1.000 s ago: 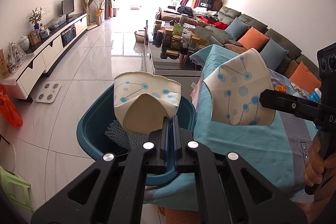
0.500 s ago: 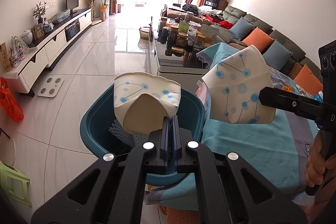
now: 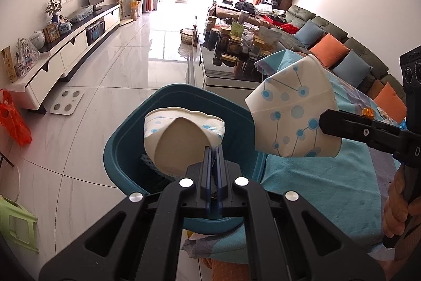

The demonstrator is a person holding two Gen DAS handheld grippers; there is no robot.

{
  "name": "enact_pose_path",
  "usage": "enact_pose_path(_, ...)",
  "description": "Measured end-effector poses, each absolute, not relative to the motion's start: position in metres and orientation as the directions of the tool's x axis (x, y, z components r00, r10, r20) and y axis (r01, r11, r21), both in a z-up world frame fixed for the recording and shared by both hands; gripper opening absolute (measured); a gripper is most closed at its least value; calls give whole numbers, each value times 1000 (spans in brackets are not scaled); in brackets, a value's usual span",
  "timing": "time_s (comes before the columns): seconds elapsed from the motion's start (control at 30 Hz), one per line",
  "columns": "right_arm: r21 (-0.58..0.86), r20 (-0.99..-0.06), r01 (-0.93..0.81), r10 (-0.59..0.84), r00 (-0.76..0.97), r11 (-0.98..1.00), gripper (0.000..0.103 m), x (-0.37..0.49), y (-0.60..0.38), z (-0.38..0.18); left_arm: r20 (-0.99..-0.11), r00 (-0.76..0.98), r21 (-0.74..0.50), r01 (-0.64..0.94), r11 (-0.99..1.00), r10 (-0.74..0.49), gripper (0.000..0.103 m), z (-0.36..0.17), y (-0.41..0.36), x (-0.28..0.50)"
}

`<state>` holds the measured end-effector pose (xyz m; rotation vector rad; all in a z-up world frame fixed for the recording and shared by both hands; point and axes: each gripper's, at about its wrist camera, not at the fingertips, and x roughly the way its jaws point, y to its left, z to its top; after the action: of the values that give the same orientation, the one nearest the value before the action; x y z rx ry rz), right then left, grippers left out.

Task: Collect trash
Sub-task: 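Open both tools to drop the paper cups into the teal bin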

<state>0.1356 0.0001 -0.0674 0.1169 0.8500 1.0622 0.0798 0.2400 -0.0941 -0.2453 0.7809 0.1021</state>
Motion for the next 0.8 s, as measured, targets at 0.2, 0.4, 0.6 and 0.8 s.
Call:
enact_pose_path(0.2,467,-575,-718,794,198,517,2,139,10,-72,-718,696,-178,-191,965,5,4,-102,245,83)
enact_pose_path(0.4,454,-604,-717,774,188,529,2,143,23,-77,-735,678,-176,-212,961,15,4,-111,252,93)
enact_pose_path(0.6,442,-637,-712,750,178,545,2,146,36,-84,-757,653,-182,-232,956,14,4,-124,254,102)
enact_pose_path(0.8,447,-658,-701,735,163,556,5,151,47,-90,-776,630,-189,-250,950,12,4,-137,258,106)
